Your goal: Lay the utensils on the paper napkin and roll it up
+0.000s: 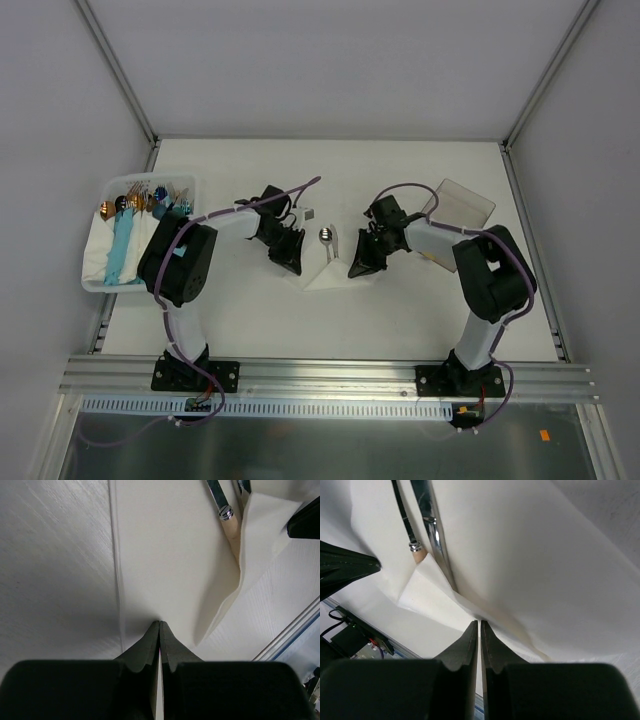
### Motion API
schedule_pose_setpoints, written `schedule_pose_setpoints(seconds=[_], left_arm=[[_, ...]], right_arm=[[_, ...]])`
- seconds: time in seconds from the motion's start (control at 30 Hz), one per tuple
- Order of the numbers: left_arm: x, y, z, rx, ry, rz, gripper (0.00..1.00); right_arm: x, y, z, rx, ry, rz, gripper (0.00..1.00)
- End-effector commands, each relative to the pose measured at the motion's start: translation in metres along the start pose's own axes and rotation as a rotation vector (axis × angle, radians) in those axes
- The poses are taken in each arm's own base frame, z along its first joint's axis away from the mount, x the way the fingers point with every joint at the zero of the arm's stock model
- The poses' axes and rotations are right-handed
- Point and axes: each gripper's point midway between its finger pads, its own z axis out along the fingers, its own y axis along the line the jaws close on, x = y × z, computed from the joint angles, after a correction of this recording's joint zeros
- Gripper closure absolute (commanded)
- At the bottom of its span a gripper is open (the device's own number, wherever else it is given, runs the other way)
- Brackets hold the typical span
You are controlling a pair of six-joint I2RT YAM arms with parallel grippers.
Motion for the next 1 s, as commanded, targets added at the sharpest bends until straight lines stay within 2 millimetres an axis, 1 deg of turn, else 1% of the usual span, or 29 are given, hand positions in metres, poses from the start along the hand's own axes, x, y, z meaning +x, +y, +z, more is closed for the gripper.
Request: schedule_pose_setpoints(seconds=[0.0,0.07,0.17,0.2,0.27,0.3,0.33,0.4,0.5,0.53,0.63,0.73,0.83,0.97], left_arm=[[0.025,0.014,-0.005,-0.069,0.071,0.013,1.00],[0.021,0.012,-0.008,-0.061,0.056,0.017,1.00],[0.006,-0.008,-0.021,0.021,-0.005,0.033,0.99],[-0.003,-0.025,-0.031,0.078,-0.040,0.057,0.98],[-0.014,-0.041,-0.042,0.131,-0.087,0.086,0.96],[-0.020,-0.050,-0.051,0.151,-0.116,0.112,0.95],[-0.023,-0.059,-0.055,0.178,-0.128,0.095,0.95],[-0.027,-0.072,-0.063,0.206,-0.149,0.116,0.94],[-0.024,-0.082,-0.061,0.224,-0.141,0.127,0.94],[-0.020,-0.088,-0.058,0.230,-0.128,0.135,0.93],[-0.014,-0.094,-0.048,0.234,-0.104,0.134,0.93],[-0.015,-0.095,-0.036,0.220,-0.092,0.124,0.93],[-0.022,-0.090,-0.026,0.210,-0.083,0.092,0.93],[-0.023,-0.082,-0.013,0.198,-0.062,0.073,0.93]], right_arm=[[-0.002,0.003,0.001,0.004,0.001,-0.030,0.92],[0.000,0.002,0.003,0.011,0.008,-0.032,0.92],[0.002,0.000,0.006,0.018,0.016,-0.032,0.92],[0.002,0.000,0.007,0.020,0.019,-0.032,0.92],[0.004,-0.002,0.009,0.024,0.024,-0.034,0.92],[0.005,-0.002,0.010,0.027,0.026,-0.032,0.92],[0.005,-0.001,0.010,0.027,0.025,-0.034,0.92],[0.005,-0.001,0.011,0.030,0.025,-0.034,0.92],[0.004,0.000,0.011,0.030,0.020,-0.032,0.92],[0.004,0.001,0.011,0.029,0.021,-0.034,0.92],[0.004,0.001,0.012,0.030,0.023,-0.033,0.92],[0.004,0.001,0.012,0.031,0.025,-0.032,0.92],[0.005,0.000,0.013,0.035,0.025,-0.031,0.92],[0.005,0.001,0.012,0.032,0.023,-0.031,0.92]])
